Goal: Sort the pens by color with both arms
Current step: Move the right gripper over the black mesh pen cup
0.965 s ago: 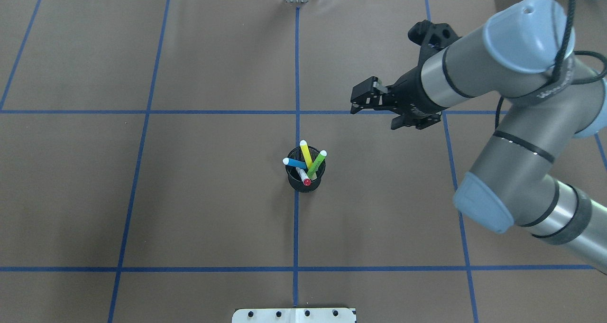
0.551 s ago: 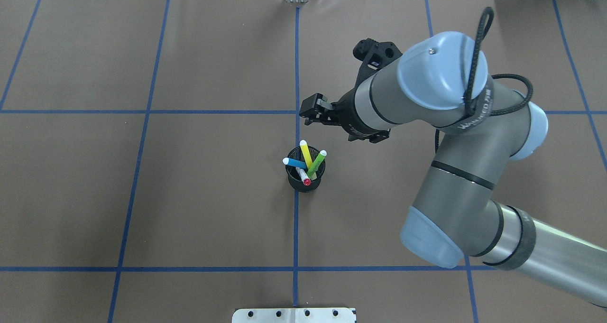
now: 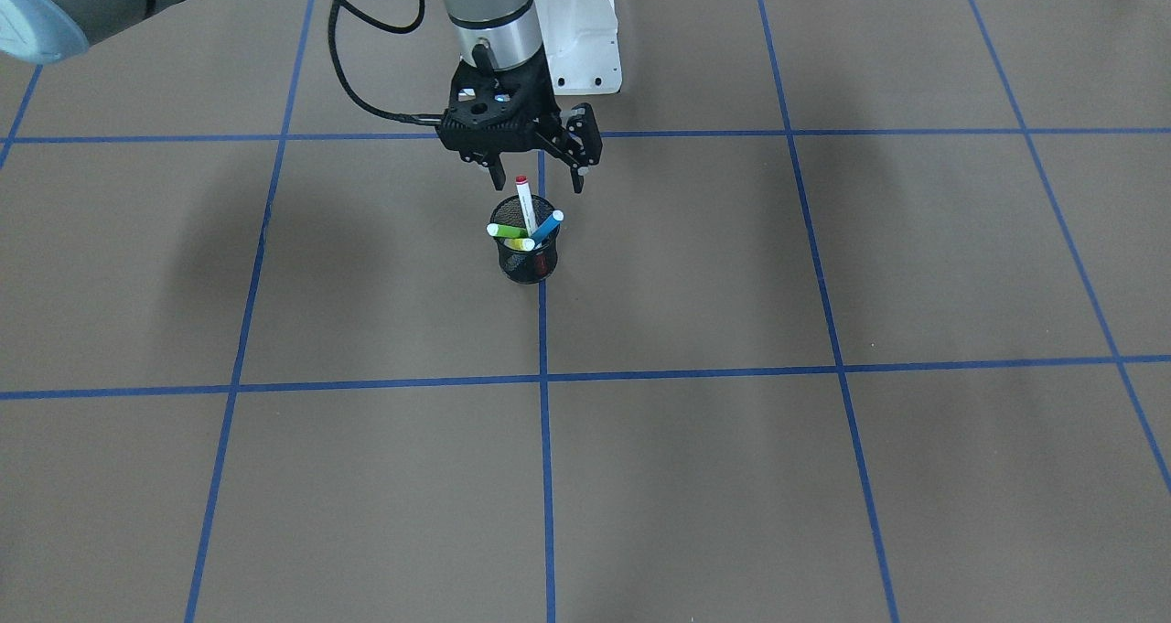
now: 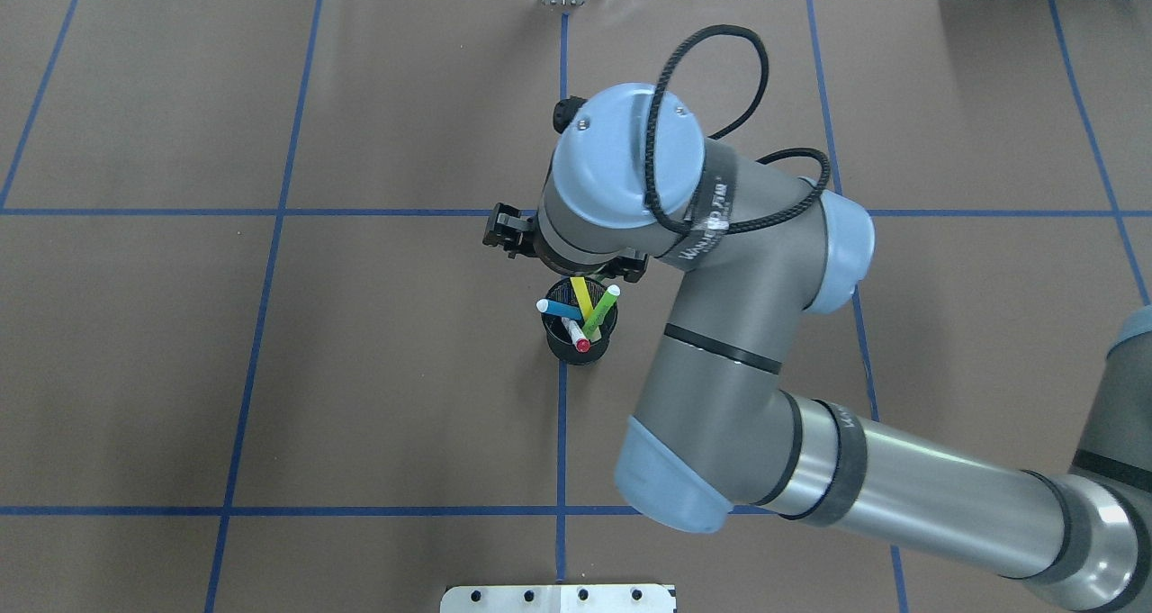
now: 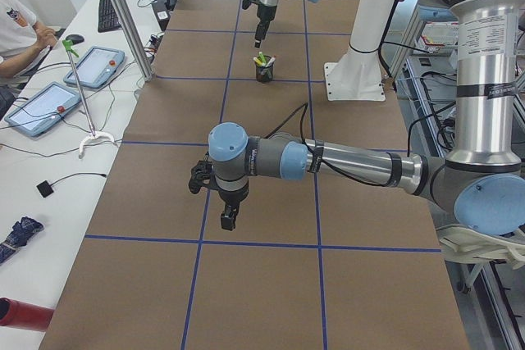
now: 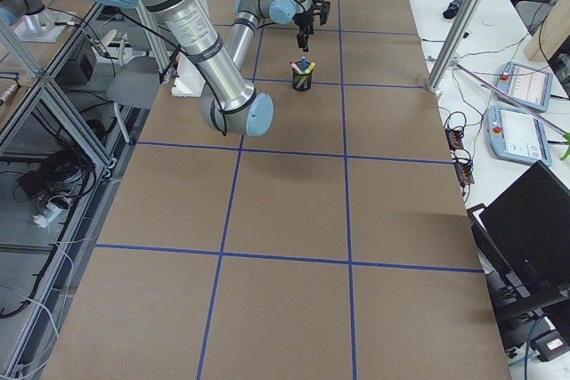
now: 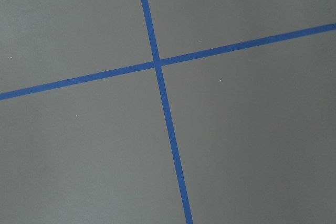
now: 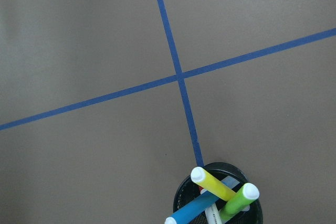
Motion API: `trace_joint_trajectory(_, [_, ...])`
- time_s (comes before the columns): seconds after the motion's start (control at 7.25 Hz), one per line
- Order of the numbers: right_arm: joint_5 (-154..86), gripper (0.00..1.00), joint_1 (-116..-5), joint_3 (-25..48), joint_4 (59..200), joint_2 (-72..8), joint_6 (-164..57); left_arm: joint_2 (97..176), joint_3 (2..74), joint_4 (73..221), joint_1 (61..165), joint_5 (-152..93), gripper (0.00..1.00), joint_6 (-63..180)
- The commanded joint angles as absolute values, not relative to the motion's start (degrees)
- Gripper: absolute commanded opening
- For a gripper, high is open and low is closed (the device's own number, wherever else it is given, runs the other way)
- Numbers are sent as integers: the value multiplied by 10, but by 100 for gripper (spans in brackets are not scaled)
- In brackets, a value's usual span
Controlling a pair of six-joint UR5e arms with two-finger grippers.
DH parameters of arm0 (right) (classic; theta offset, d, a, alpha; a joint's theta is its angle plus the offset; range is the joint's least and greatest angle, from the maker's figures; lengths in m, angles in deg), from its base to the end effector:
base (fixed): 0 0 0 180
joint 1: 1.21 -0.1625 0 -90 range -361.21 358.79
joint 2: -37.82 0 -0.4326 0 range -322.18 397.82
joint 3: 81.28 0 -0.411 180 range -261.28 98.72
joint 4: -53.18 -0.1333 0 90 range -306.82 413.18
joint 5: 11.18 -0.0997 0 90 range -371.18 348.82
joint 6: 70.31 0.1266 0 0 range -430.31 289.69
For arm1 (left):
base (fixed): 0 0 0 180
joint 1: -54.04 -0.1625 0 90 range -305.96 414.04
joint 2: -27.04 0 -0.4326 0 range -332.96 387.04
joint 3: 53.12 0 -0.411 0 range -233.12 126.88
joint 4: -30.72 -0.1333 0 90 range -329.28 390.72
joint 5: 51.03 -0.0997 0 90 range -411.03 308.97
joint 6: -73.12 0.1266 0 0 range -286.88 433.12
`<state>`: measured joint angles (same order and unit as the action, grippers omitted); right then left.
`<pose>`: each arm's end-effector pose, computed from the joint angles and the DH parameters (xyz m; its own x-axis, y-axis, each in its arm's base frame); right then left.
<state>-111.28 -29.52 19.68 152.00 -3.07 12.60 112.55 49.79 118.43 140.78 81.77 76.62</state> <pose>-0.5563 -0.4258 0.0898 0.5896 0.1796 0.7875 -0.2758 0.9611 -0.0127 -0.0198 -0.4837 0.6153 0.7236 0.1745 -0.6678 -0.1009 0.9839 0.1478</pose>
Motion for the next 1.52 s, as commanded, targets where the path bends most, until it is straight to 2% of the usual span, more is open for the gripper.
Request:
trace_joint_trajectory(0.0, [-1064, 94, -264, 143, 1588, 17, 66, 1126, 496, 1190, 1407, 818, 100, 755])
trace_joint_trajectory(0.14, [-1056, 93, -250, 124, 1589, 18, 52, 1126, 496, 1190, 1407, 818, 100, 755])
trace_joint_trajectory(0.28, [-1055, 88, -249, 100, 1600, 38, 36, 1126, 496, 1190, 1407, 818, 100, 756])
trace_joint_trajectory(0.41, [-1055, 74, -248, 90, 1607, 43, 36, 1126, 496, 1190, 1407, 819, 100, 755])
trace_joint_trajectory(0.55, [-1055, 49, -248, 89, 1641, 49, 33, 1126, 496, 1190, 1407, 822, 100, 755])
trace_joint_trajectory(0.83, [-1050, 17, -242, 82, 1664, 52, 21, 1126, 496, 1190, 1407, 823, 100, 755])
trace_joint_trajectory(0.96, [-1044, 16, -241, 65, 1665, 64, 21, 1126, 496, 1190, 1407, 823, 100, 755])
trace_joint_trajectory(1.1, [-1043, 17, -240, 37, 1673, 84, 20, 1126, 497, 1190, 1407, 823, 100, 755])
trace_joint_trajectory(1.24, [-1043, 24, -240, 15, 1694, 111, 20, 1126, 496, 1190, 1407, 823, 100, 755])
trace_joint_trajectory(1.38, [-1041, 99, -240, 9, 1701, 114, 11, 1126, 496, 1190, 1407, 823, 100, 755])
